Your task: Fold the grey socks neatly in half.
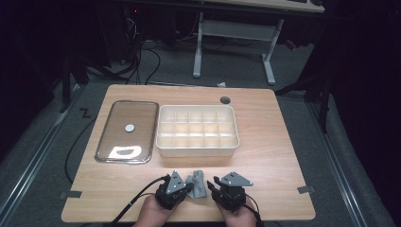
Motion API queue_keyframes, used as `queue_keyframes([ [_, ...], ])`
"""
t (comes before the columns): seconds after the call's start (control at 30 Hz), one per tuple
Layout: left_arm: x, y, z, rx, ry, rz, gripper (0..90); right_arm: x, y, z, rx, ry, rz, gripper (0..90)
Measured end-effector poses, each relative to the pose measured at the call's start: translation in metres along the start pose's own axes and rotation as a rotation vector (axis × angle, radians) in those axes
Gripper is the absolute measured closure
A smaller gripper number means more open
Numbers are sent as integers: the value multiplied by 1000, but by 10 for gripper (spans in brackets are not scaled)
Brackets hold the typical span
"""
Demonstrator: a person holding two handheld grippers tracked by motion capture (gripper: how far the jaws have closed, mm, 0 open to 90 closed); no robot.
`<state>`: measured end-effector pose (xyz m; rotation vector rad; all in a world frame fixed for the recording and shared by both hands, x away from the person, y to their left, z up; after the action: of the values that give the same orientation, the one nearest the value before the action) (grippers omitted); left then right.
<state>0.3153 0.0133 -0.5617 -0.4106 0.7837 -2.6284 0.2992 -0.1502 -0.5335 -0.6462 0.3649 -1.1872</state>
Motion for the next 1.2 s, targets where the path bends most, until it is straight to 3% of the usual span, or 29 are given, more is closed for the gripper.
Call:
queue_keyframes([
  [0.1,0,0,0,0,0,0,897,-3,7,-8,-41,3,-13,820],
  [0.2,0,0,0,0,0,0,897,-8,13,-13,-65,13,-2,892],
  [0.4,0,0,0,0,0,1,897,-22,18,-12,-74,-21,20,900],
  [0.7,2,0,0,-6,23,39,900,-42,17,15,-34,-77,61,900],
  [0.77,2,1,0,-5,25,47,900,-46,17,16,-32,-102,36,900],
  [0.83,2,1,0,-5,22,44,900,-44,18,15,-33,-94,46,900],
  [0.9,1,0,0,-1,4,30,888,-43,18,14,-35,-90,45,900],
  [1.13,-5,-7,2,72,-116,-83,799,-36,18,11,-44,-69,28,900],
  [1.2,-5,-10,3,91,-129,-97,794,-34,18,11,-40,-75,23,900],
])
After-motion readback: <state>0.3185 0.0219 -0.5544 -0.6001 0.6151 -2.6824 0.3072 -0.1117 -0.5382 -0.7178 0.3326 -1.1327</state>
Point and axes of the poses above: each handheld gripper's, and its own axes: y roughly forward along the jaws, z roughly out of its top, x roughly to its right, the point moved 5 cm from there along y, roughly forward along the jaws, and after that the axes turned 11 degrees about -z, right-handed, at the moved point
